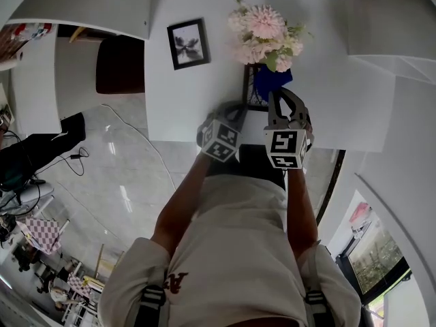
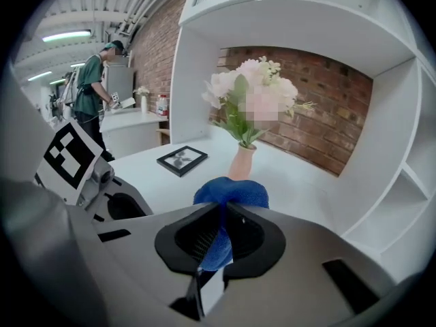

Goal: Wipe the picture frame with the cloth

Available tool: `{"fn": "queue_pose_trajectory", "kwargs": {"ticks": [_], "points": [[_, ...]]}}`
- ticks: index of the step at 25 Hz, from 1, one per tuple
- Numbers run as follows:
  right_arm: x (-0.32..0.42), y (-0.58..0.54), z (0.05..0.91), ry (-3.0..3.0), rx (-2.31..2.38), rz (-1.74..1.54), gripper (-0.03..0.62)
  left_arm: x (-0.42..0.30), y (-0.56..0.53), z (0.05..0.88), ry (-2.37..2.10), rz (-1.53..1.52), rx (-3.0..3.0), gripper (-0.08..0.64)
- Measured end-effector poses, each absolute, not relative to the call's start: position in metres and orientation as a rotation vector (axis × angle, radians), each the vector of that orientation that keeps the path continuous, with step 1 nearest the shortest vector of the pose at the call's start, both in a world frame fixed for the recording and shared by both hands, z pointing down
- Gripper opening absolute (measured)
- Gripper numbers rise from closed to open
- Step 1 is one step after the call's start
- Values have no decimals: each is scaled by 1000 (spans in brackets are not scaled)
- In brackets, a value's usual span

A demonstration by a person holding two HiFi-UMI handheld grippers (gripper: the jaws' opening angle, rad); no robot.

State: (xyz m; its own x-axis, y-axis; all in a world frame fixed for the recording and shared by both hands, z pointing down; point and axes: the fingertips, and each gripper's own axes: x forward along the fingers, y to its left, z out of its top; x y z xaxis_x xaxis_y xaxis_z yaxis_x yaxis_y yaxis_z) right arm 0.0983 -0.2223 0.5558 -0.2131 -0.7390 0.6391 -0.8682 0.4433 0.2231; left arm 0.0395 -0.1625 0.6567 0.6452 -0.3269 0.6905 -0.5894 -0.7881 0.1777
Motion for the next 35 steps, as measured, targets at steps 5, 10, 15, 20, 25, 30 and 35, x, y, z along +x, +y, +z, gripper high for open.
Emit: {"fn": "queue_pose_trajectory", "kwargs": {"ticks": [5,10,15,20,25,30,35], "points": [[66,-232,574,-2061,1263,246,23,40,-162,657,-733,926,2468,-5],[49,-240,591,-2081,1210,258,23,39,-163,657,-741,927,2467,-3],[44,-244,612,-2068,1162,266,23,39,-162,657,-745,927,2466,-5],[40,-240,634,-2035,1079,237,23,39,-162,656,-745,929,2465,-5],[43,-239,639,-2004,1072,214,23,39,-163,656,-752,928,2473,-5],[47,-240,642,-1983,1052,187,23,39,-163,657,-753,925,2465,-5],[54,-240,643,-1963,1041,163,23,39,-163,658,-763,919,2458,-3]]}}
